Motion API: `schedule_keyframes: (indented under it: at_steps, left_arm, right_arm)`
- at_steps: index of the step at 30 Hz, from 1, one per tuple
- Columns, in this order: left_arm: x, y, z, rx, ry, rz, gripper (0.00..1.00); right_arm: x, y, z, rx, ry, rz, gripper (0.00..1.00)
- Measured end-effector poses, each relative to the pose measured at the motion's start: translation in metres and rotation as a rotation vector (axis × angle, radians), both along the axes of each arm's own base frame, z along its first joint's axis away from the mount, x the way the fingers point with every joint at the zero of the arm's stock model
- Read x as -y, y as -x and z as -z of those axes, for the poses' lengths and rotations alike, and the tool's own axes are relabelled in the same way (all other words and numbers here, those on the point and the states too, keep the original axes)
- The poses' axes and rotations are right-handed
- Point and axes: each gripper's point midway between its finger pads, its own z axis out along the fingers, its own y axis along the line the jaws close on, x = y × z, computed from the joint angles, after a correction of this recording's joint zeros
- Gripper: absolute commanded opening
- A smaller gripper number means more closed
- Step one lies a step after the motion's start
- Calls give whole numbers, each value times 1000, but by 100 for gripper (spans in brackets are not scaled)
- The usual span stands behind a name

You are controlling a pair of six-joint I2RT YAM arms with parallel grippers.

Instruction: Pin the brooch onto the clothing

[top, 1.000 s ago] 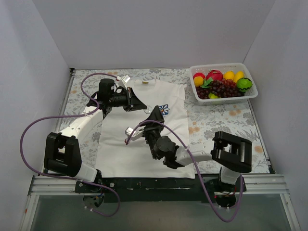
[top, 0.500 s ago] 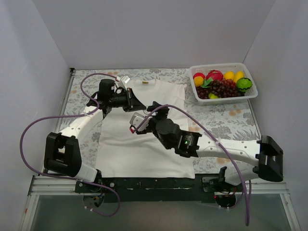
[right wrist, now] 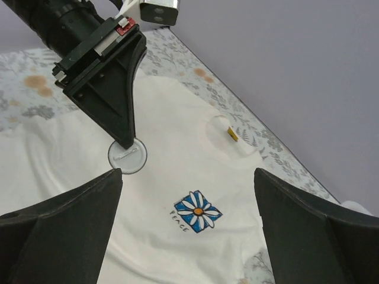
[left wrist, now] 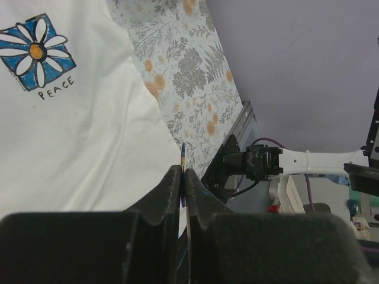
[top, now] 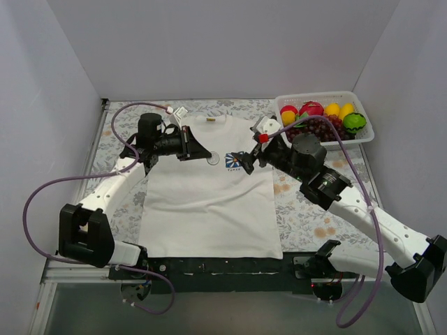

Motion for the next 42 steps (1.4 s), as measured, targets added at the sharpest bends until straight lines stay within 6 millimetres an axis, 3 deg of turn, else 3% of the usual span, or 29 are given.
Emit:
schedule_keyframes:
  at_steps: [3,7,14,16,31,37,42]
  left_arm:
    - [0,5,-14,48,18,13,0]
    - [-1,10,-34,127,44,26,0]
    - [1,28,-53,206,84,111,0]
    - [2,34,-53,214,94,147,0]
    - [14,83,-48,262,85,367,0]
    - [23,85,-43,259,57,408,0]
    - [28,82,-37,244,40,418,0]
  right_arm:
    - [3,2,-2,-51,-61,-57,99]
    - [4,6,11,-152,-114,-142,98]
    - [1,13,21,-284,-213,-291,98]
    - [-2,16,21,-307,-230,-344,92]
    - [-35,32,48,-595,-237,-671,80]
    - [-37,37,43,-615,-232,-723,70]
    - [-38,39,48,-644,-219,-744,68]
